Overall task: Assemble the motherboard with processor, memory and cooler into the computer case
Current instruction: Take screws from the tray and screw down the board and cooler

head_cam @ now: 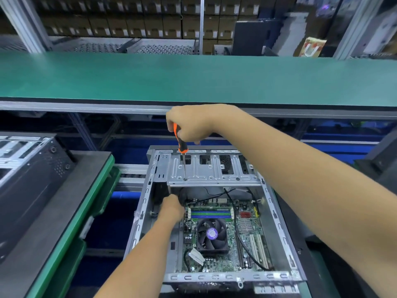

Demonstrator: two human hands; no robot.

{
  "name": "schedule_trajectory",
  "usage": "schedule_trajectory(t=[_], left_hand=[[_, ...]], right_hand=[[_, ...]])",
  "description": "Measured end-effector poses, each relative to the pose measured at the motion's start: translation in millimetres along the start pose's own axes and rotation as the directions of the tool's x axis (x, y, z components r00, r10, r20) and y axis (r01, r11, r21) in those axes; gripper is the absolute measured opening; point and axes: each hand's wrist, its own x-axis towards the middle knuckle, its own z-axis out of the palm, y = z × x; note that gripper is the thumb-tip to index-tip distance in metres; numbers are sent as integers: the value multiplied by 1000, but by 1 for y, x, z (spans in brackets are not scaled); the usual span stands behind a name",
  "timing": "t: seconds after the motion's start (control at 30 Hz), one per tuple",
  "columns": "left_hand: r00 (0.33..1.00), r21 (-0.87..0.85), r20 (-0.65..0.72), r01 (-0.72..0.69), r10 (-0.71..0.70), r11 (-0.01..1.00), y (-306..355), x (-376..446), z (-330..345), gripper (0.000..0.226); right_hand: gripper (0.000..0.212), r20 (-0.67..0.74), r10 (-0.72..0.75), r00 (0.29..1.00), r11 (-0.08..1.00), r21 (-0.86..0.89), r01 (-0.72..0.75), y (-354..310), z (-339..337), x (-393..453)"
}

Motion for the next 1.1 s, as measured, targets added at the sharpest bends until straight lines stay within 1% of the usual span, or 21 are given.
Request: schedule_trajectory(t=[0.07,0.13,0.2,0.33,0.5,0.6,0.7,0.93,1.1], left_hand=[[998,-30,-52,-31,29,999,0,2,1,23],[995,-73,-79,-60,54,996,-2,4,3,36],[994,-101,-74,-90,82,991,-2,5,5,38],[986,-65,-72,-155,150,986,-3,8,11,27],[979,-49,-88,-188,183,981,-3,8,13,23],[971,-27,-109,-215,211,976,-5,10,16,20],[966,0,-121,-229,227,973,-5,12,18,20],[961,64,-131,-238,245,969,-2,16,19,28],[963,60,-141,-222,228,973,4,15,18,23]], right_hand=[[19,-111,-9,994,1000,16,11,1,5,-1],[31,-216,33,976,999,39,-25,2,12,-1],[37,-250,68,966,997,61,-54,5,19,-1],[34,-257,63,964,992,118,-33,10,20,-3],[26,-311,67,948,987,159,-17,9,26,0],[26,-336,70,939,982,189,-6,8,29,1],[26,-356,66,932,979,201,8,7,29,0],[25,-384,48,922,977,212,38,7,29,2],[25,-389,55,920,981,193,23,8,16,4]])
